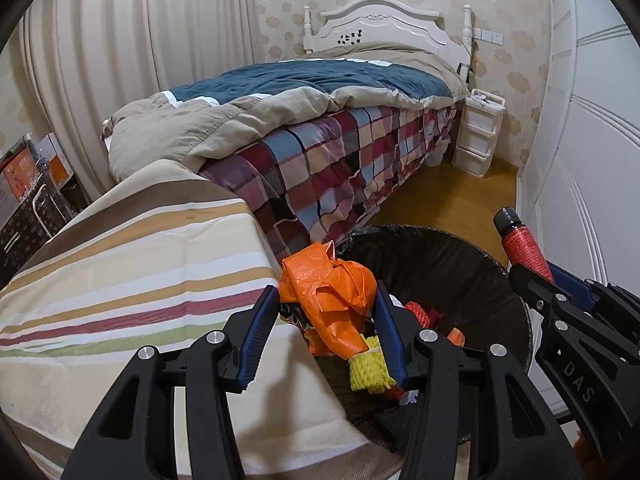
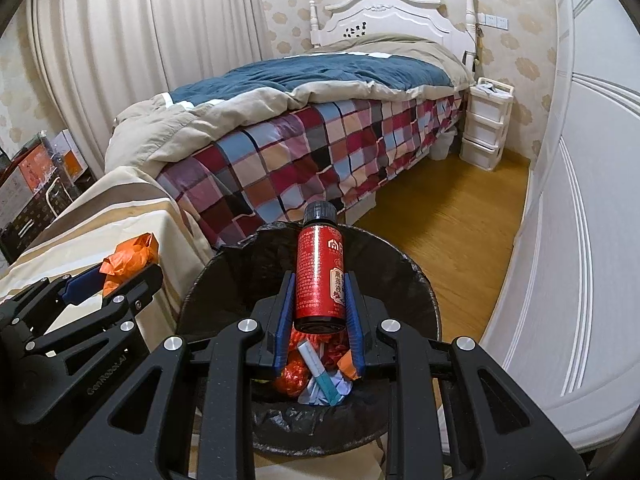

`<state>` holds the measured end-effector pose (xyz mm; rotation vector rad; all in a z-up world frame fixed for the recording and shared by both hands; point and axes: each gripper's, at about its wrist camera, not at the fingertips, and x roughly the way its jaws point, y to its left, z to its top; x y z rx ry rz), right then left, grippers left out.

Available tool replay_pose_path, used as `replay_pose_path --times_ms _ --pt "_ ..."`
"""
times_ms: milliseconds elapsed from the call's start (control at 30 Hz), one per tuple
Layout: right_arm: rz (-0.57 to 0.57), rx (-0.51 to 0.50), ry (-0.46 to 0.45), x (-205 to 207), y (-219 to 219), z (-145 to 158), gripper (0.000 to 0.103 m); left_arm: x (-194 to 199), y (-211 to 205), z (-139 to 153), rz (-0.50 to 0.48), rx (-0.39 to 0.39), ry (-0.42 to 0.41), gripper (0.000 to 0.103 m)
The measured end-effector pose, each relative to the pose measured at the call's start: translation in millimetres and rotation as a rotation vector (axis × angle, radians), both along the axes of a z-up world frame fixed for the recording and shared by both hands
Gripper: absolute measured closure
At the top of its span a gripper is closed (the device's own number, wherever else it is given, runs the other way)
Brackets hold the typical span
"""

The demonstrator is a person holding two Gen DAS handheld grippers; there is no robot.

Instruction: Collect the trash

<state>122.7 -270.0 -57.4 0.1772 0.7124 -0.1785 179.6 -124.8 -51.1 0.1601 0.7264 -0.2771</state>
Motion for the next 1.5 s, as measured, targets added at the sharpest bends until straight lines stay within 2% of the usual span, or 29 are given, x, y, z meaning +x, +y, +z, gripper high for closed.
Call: replay_pose_path --times_ms 533,600,633,667,733,833,933,1000,1133,1367,1500 --pt "-0.033 -0.007 0.029 14.3 -17.2 -13.9 0.08 12.0 -15.8 -5.3 -0.012 0.014 0.017 0.053" --pt "-0.035 -0.008 0.034 16.7 -18.0 -15.4 0.079 12.1 -16.9 -5.5 -0.016 0.019 0.017 0.051" --pt "-0.038 -0.008 0.034 16.4 -18.5 -16.0 0.077 12.3 -18.0 -5.5 -0.017 0.022 0.016 0.047" --pt "-0.044 -0.011 0.032 16.4 -18.7 -15.8 0.075 12.0 -18.2 -5.4 -0.017 0.021 0.015 0.044" --pt "-0.053 -0.011 0.028 16.1 -19.7 -15.0 0.064 11.6 -16.5 -3.8 -0.01 0.017 0.003 0.032" --pt "-0.077 -0.026 0.014 11.7 -21.3 -11.8 0.054 10.5 -15.2 -2.4 0.002 0.01 -0.005 0.027" --pt "-0.093 -0.04 0.004 8.2 -21.3 -8.1 0.042 10.0 -13.7 -2.1 0.006 0.011 -0.004 0.024" --pt "-0.103 -0.051 -0.004 5.9 -22.5 -5.0 0.04 9.1 -12.0 -1.2 0.01 0.008 -0.007 0.023" --pt "-0.126 -0.067 -0.011 0.5 -24.3 1.3 0.026 4.9 -5.8 3.0 0.026 0.002 -0.017 0.021" --pt "-0.145 -0.083 -0.027 -11.8 -21.4 13.4 0.01 -5.9 10.2 15.1 0.063 -0.005 -0.049 0.017" --pt "-0.158 -0.102 -0.042 -22.7 -13.7 21.8 0.005 -16.4 20.4 22.1 0.079 -0.01 -0.063 0.016"
